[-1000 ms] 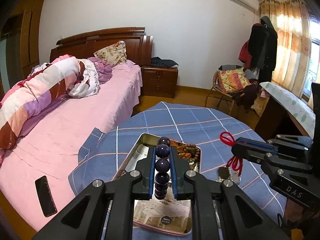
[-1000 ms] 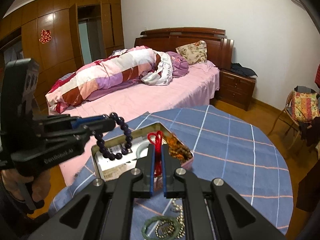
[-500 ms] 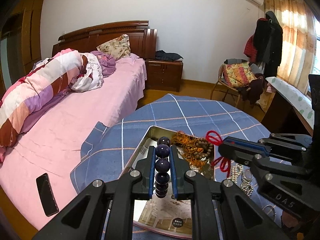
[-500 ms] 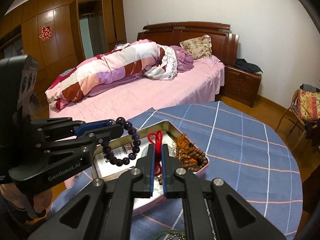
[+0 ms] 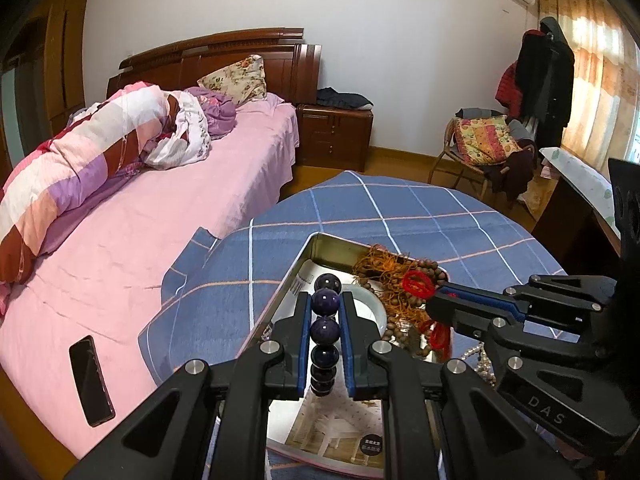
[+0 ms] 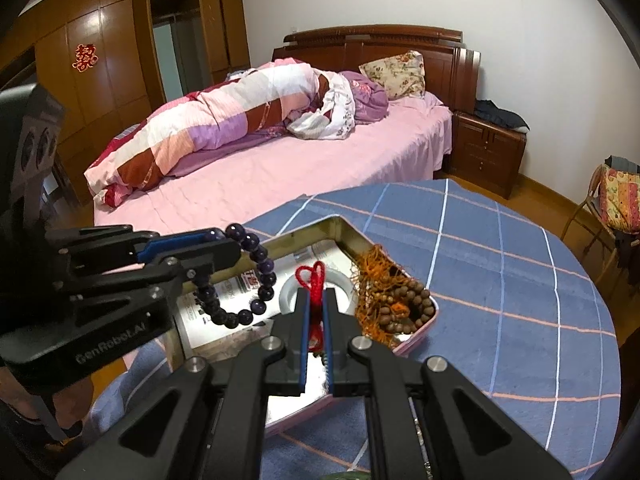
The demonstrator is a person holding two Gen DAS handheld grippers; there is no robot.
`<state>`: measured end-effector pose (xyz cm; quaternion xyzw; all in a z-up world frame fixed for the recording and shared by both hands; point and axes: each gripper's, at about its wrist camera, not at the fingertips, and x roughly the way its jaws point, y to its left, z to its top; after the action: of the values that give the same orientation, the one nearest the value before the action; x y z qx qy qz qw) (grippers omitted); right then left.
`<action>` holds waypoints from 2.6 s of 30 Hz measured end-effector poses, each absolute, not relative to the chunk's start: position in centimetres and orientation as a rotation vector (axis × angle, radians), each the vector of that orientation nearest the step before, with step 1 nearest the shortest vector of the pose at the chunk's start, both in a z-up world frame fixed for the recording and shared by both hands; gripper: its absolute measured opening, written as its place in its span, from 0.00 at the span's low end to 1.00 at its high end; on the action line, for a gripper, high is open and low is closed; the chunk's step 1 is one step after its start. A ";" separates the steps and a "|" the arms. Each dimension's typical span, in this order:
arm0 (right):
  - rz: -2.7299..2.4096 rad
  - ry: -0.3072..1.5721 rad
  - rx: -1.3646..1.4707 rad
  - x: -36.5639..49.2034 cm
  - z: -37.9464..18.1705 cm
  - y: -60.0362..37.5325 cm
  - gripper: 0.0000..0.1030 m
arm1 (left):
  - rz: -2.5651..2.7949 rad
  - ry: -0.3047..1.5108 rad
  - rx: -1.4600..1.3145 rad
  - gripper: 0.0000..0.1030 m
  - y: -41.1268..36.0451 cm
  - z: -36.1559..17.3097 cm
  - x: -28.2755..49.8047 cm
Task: Organize jewelry
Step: 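Carry the purple bracelet and red-tasseled pendant over the pink tin with both tools, then open both tools to drop the bracelet and pendant into the tin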
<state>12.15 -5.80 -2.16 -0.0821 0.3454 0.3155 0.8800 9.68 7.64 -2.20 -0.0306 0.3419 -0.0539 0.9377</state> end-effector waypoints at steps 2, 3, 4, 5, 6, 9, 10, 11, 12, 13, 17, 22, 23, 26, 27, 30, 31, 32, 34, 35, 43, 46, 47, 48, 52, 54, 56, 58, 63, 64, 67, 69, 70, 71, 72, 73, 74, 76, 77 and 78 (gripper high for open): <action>0.654 0.728 -0.172 12.2 -2.5 -5.8 0.08 | -0.106 0.704 -0.065 0.13 7.8 -2.4 9.8; 0.652 0.731 -0.173 12.2 -2.6 -5.8 0.08 | -0.105 0.706 -0.065 0.13 7.9 -2.5 9.9; 0.650 0.733 -0.174 12.3 -2.8 -5.9 0.08 | -0.104 0.710 -0.067 0.13 7.9 -2.7 10.0; 0.649 0.737 -0.174 12.3 -2.9 -5.9 0.08 | -0.101 0.713 -0.068 0.13 8.0 -2.8 10.1; 0.647 0.740 -0.175 12.3 -3.0 -5.9 0.08 | -0.100 0.715 -0.069 0.13 8.1 -2.9 10.1; 0.642 0.747 -0.180 12.3 -3.3 -5.9 0.08 | -0.096 0.727 -0.079 0.13 8.4 -3.4 10.3; 0.640 0.750 -0.181 12.4 -3.5 -5.9 0.08 | -0.094 0.730 -0.081 0.13 8.5 -3.5 10.3; 0.637 0.753 -0.184 12.4 -3.6 -5.9 0.08 | -0.093 0.732 -0.084 0.13 8.6 -3.6 10.3; 0.635 0.755 -0.186 12.4 -3.7 -6.0 0.08 | -0.093 0.734 -0.086 0.13 8.7 -3.6 10.4; 0.632 0.758 -0.188 12.4 -3.9 -6.0 0.08 | -0.091 0.735 -0.087 0.13 8.7 -3.7 10.3; 0.622 0.764 -0.191 12.6 -4.1 -6.1 0.08 | -0.093 0.738 -0.084 0.13 8.7 -3.8 10.5; 0.614 0.761 -0.197 12.7 -4.2 -5.8 0.08 | -0.085 0.747 -0.089 0.13 8.9 -4.2 10.8; 0.613 0.761 -0.199 12.8 -4.2 -5.7 0.08 | -0.083 0.750 -0.089 0.13 9.0 -4.3 10.9; 0.611 0.758 -0.203 12.8 -4.2 -5.6 0.08 | -0.082 0.752 -0.089 0.13 9.1 -4.4 11.0; 0.610 0.757 -0.204 12.8 -4.3 -5.5 0.08 | -0.081 0.751 -0.088 0.13 9.1 -4.4 11.0; 0.608 0.758 -0.206 12.9 -4.4 -5.4 0.08 | -0.080 0.755 -0.090 0.13 9.2 -4.6 11.1; 0.608 0.758 -0.207 12.9 -4.4 -5.4 0.08 | -0.079 0.756 -0.090 0.13 9.1 -4.6 11.1; 0.607 0.759 -0.208 13.0 -4.5 -5.4 0.08 | -0.079 0.757 -0.089 0.13 9.1 -4.7 11.1; 0.604 0.758 -0.211 13.0 -4.6 -5.3 0.08 | -0.080 0.758 -0.086 0.13 9.1 -4.7 11.1; 0.604 0.760 -0.210 13.1 -4.6 -5.3 0.08 | -0.082 0.760 -0.086 0.13 9.1 -4.8 11.1; 0.594 0.766 -0.215 13.4 -5.2 -5.2 0.08 | -0.082 0.765 -0.085 0.13 9.1 -4.9 11.2; 0.593 0.765 -0.216 13.3 -5.2 -5.3 0.09 | -0.081 0.767 -0.081 0.13 9.1 -5.1 11.2; 0.593 0.764 -0.216 13.3 -5.2 -5.3 0.09 | -0.082 0.768 -0.084 0.13 9.1 -5.1 11.2; 0.592 0.765 -0.216 13.4 -5.3 -5.3 0.09 | -0.082 0.769 -0.086 0.13 9.1 -5.1 11.3; 0.581 0.761 -0.219 13.4 -5.4 -5.4 0.11 | -0.076 0.770 -0.087 0.13 9.2 -5.2 11.2; 0.562 0.757 -0.231 13.5 -5.5 -5.4 0.14 | -0.079 0.771 -0.086 0.13 9.1 -5.2 11.4; 0.559 0.761 -0.241 13.4 -5.6 -5.3 0.22 | -0.087 0.762 -0.074 0.14 8.9 -5.2 11.2; 0.546 0.751 -0.266 13.2 -5.8 -5.0 0.30 | -0.086 0.756 -0.063 0.17 8.8 -5.0 11.2; 0.533 0.731 -0.271 12.8 -5.5 -5.0 0.51 | -0.072 0.739 -0.062 0.42 8.8 -4.5 10.9; 0.532 0.731 -0.271 12.8 -5.4 -4.9 0.51 | -0.068 0.734 -0.064 0.45 8.9 -4.5 10.8; 0.527 0.734 -0.265 12.9 -5.4 -5.2 0.52 | -0.061 0.736 -0.067 0.45 9.1 -4.4 10.8; 0.525 0.733 -0.262 12.9 -5.4 -5.2 0.55 | -0.055 0.740 -0.066 0.46 8.9 -4.3 10.8; 0.525 0.733 -0.262 12.9 -5.3 -5.1 0.56 | -0.048 0.742 -0.065 0.46 9.0 -4.4 10.8; 0.524 0.732 -0.261 12.8 -5.3 -5.2 0.57 | -0.044 0.745 -0.065 0.46 9.0 -4.4 10.8; 0.524 0.731 -0.261 12.8 -5.3 -5.1 0.59 | -0.041 0.746 -0.065 0.46 9.0 -4.4 10.8; 0.523 0.731 -0.262 12.8 -5.3 -5.2 0.59 | -0.037 0.750 -0.067 0.46 9.1 -4.5 10.7; 0.523 0.731 -0.261 12.8 -5.3 -5.2 0.61 | -0.035 0.752 -0.069 0.46 9.0 -4.5 10.7; 0.523 0.731 -0.259 12.8 -5.2 -5.3 0.65 | -0.029 0.757 -0.077 0.47 9.2 -4.6 10.7; 0.525 0.731 -0.256 12.7 -5.1 -5.3 0.67 | -0.029 0.759 -0.080 0.47 9.2 -4.6 10.6; 0.527 0.730 -0.254 12.5 -5.0 -5.4 0.69 | -0.026 0.761 -0.083 0.47 9.2 -4.5 10.5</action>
<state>12.54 -5.40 -4.98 -0.1226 0.3516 0.2538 0.8927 10.48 9.16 -4.51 -0.0404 0.3711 -0.0127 0.9276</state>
